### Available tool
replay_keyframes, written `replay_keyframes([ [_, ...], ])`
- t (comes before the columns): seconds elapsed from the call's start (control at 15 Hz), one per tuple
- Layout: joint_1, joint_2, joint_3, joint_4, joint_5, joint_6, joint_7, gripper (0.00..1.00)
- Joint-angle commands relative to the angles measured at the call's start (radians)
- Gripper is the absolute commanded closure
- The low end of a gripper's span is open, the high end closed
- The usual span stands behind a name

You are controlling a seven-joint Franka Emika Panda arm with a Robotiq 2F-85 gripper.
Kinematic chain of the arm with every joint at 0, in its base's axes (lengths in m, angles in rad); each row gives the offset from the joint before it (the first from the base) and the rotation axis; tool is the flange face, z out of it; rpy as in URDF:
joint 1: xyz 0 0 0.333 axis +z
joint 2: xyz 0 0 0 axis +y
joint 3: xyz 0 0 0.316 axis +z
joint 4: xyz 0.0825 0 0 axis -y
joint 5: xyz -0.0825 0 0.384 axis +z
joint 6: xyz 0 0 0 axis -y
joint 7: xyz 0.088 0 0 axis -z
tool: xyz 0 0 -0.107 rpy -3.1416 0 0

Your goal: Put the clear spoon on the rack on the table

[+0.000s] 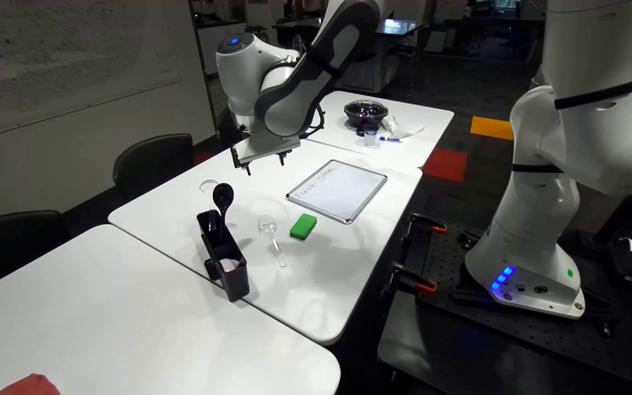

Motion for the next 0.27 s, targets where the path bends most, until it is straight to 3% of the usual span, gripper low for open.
replay_keyframes([
  [0.0, -0.038, -0.203, 0.066, -0.120, -0.191, -0.070, 0.154, 0.00],
  [0.2, -0.125, -0.287, 0.174, -0.165, -0.251, -0.106, 0.199, 0.00],
])
